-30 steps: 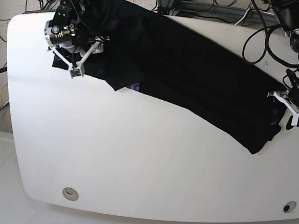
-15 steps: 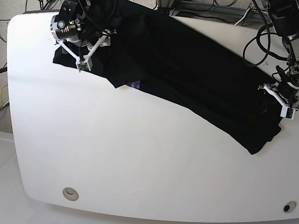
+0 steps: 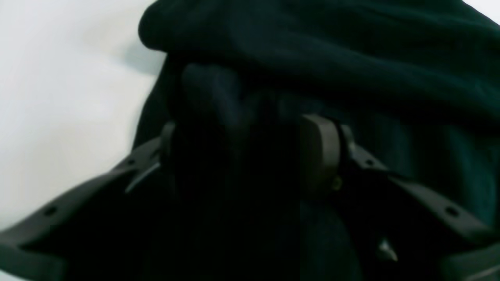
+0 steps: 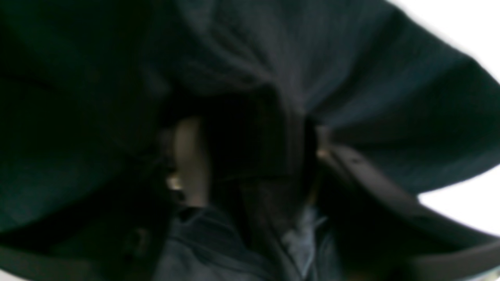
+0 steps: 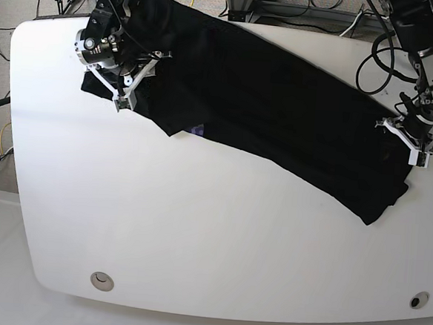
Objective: Fold the T-shirt properly
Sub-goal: 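Grasp the hem end with the left gripper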
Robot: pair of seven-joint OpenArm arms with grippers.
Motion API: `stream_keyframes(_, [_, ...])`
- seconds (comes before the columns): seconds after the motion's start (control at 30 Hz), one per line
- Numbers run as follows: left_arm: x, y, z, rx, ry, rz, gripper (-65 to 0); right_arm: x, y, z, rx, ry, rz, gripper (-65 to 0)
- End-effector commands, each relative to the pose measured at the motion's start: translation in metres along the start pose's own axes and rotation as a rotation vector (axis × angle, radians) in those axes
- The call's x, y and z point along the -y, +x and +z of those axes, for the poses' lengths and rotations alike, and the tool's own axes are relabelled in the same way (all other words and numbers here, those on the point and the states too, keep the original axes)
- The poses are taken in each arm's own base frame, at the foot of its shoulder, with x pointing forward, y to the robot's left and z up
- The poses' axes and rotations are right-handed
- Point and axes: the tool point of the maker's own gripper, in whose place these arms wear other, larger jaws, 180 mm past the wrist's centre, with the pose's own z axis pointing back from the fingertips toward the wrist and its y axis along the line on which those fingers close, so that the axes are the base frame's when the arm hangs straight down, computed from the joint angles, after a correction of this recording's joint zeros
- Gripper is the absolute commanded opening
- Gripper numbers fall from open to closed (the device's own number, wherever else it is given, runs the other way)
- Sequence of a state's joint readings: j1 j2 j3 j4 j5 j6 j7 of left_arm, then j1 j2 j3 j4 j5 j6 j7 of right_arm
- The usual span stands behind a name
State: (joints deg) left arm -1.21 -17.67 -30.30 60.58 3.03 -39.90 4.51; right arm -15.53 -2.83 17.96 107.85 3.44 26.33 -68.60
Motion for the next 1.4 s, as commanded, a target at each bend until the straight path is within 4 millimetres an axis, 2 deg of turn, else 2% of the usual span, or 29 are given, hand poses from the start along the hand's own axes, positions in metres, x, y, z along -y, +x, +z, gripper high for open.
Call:
stream_keyframes(0.0, [-0.010, 0.013, 0.002, 0.028, 0.017, -0.022, -38.7, 0.000, -0.017, -0.009, -0.073, 0.001, -0.010, -52.0])
stream_keyframes(0.07, [-0.012, 0.014, 0.003, 0.027, 0.022, -0.023, -47.7, -0.001, -0.022, -0.014, -0.087, 0.011, -0.015, -58.6])
stream_keyframes(0.13, [-0.016, 0.014, 0.003, 0.026, 0.038, -0.024, -54.1, -0.003, -0.025, -0.018, -0.095, 0.020, -0.021, -64.0])
stream_keyframes(0.2, [-0.020, 0.013, 0.003, 0.019, 0.060, -0.027, -56.3, -0.004, -0.028, -0.021, -0.102, 0.027, -0.025, -65.0])
stream_keyframes(0.33, [-0.024, 0.008, 0.003, -0.012, 0.088, -0.061, -55.1, -0.006, -0.032, -0.027, -0.109, 0.037, -0.032, -63.7])
stream_keyframes(0.53, [-0.024, 0.006, 0.003, -0.021, 0.089, -0.074, -54.9, -0.004, -0.022, -0.035, -0.076, 0.045, -0.037, -63.6])
stream_keyframes(0.83, [-0.023, 0.007, 0.002, -0.019, 0.089, -0.071, -54.9, 0.009, 0.010, -0.051, -0.045, 0.046, -0.036, -63.6])
stream_keyframes(0.9, [-0.023, 0.006, 0.002, -0.019, 0.088, -0.070, -54.9, 0.010, 0.024, -0.056, -0.027, 0.054, -0.039, -63.6])
stream_keyframes(0.97, [-0.022, 0.007, 0.001, -0.017, 0.088, -0.069, -54.9, 0.021, 0.032, -0.058, -0.017, 0.040, -0.033, -63.6])
stream_keyframes(1.07, [-0.019, 0.006, 0.000, -0.014, 0.084, -0.061, -54.9, 0.025, 0.045, -0.063, -0.006, 0.044, -0.035, -63.6])
stream_keyframes(1.23, [-0.016, 0.021, -0.008, 0.019, 0.083, -0.055, -54.8, 0.040, 0.062, -0.072, 0.000, 0.040, -0.041, -63.6])
stream_keyframes(1.37, [-0.020, 0.024, -0.009, 0.024, 0.104, -0.049, -54.8, 0.045, 0.071, -0.076, 0.012, 0.040, -0.046, -63.6])
